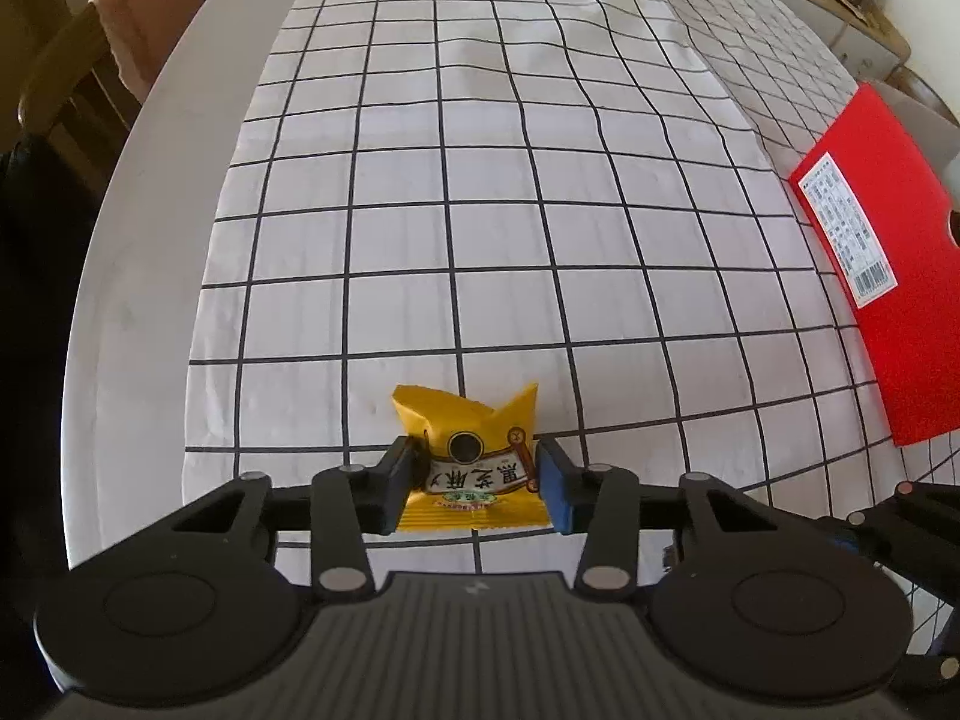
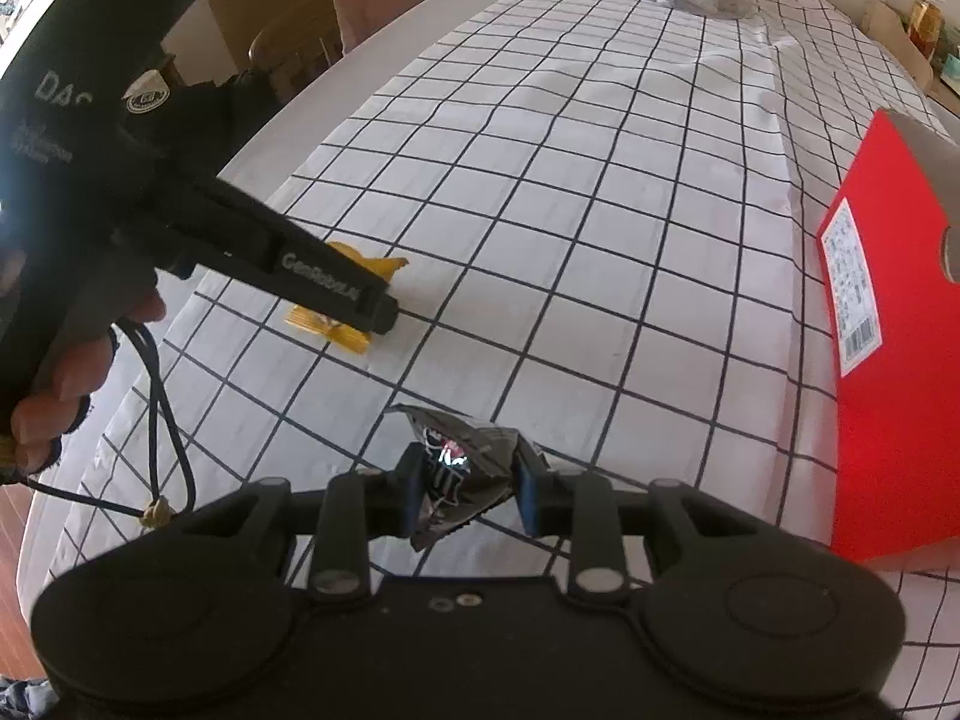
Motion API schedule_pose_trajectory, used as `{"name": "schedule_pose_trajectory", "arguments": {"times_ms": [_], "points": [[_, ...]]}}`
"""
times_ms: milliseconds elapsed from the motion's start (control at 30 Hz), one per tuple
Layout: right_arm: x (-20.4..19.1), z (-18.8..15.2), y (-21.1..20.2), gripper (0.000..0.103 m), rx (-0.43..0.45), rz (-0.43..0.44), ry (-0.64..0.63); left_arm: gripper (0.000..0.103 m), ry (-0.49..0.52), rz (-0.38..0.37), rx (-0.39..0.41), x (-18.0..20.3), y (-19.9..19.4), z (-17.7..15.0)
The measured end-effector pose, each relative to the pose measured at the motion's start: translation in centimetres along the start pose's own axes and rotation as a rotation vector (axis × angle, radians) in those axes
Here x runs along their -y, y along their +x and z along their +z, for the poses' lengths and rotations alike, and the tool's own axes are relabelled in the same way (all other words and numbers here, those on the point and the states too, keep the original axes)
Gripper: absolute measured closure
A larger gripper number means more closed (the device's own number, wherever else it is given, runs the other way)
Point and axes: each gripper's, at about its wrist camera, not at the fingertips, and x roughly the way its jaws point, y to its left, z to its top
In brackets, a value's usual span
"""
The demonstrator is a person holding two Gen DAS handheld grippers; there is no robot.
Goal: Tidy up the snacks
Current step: 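Lift the yellow packet and dark packet and carry both over the red box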
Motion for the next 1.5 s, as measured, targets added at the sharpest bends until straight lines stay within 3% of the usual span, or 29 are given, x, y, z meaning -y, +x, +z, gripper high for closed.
{"name": "schedule_pose_trajectory", "arguments": {"times_ms": [333, 700, 1100, 1500], "points": [[1.4, -0.7, -3.2, 0.074, 0.043, 0.004, 0.045, 0.068, -0.046, 0.0, 0.028, -0.3, -1.8, -1.2], [4.2, -0.9, -8.7, 0.074, 0.118, 0.007, 0.094, 0.069, -0.086, -0.018, 0.102, 1.0, -7.1, -2.2], [10.1, -1.1, -15.3, 0.074, 0.235, -0.014, 0.136, 0.069, -0.023, -0.067, 0.225, 8.8, -12.8, -0.9], [18.6, -2.6, -18.9, 0.074, 0.286, -0.087, 0.182, 0.069, 0.087, -0.097, 0.289, 19.5, -13.8, 1.4]]}}
